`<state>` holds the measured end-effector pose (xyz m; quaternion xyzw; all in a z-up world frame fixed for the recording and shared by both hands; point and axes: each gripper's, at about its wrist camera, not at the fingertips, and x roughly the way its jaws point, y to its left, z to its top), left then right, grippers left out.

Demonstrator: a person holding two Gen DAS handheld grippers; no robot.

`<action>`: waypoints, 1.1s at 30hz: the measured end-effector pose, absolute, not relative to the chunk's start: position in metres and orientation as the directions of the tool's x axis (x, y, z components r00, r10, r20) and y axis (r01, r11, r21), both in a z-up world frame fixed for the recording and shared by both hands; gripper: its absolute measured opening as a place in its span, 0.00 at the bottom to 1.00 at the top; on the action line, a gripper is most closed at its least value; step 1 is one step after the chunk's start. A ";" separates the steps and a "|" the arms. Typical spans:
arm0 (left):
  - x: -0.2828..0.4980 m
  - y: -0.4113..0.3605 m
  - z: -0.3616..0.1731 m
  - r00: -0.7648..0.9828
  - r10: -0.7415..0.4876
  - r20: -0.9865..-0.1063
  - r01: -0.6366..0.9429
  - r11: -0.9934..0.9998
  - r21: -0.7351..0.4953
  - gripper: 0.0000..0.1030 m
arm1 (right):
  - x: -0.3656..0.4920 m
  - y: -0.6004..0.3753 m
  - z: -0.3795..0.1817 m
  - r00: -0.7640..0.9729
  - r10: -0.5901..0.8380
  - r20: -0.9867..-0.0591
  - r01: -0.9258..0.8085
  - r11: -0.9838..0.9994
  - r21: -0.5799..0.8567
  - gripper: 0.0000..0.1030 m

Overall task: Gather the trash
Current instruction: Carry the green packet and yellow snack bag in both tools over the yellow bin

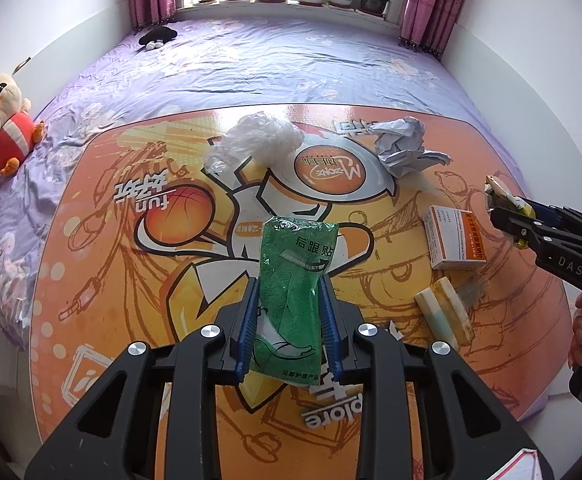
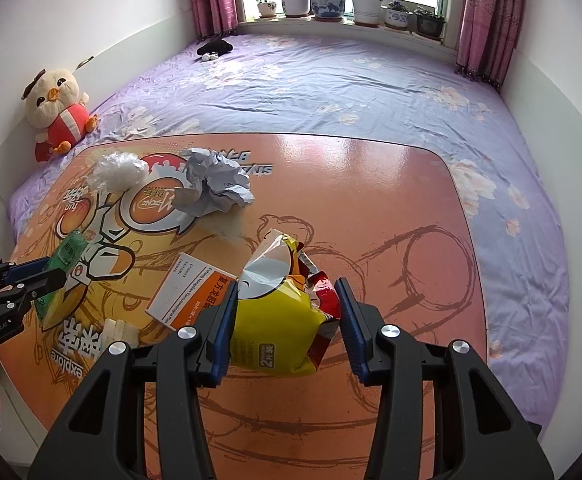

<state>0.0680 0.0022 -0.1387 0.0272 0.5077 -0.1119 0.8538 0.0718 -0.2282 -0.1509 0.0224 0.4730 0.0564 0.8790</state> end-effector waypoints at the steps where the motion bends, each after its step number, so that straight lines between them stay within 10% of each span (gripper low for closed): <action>1: 0.065 0.005 -0.136 0.463 -0.162 -0.871 0.215 0.974 -0.067 0.29 | 0.069 -0.226 -0.147 0.549 0.127 -0.826 -0.086 0.992 0.095 0.47; 33: -0.111 0.205 -0.108 0.520 0.059 -0.852 -0.209 0.976 -0.061 0.29 | -0.040 0.048 -0.077 0.331 0.579 -0.745 -0.732 0.656 0.185 0.47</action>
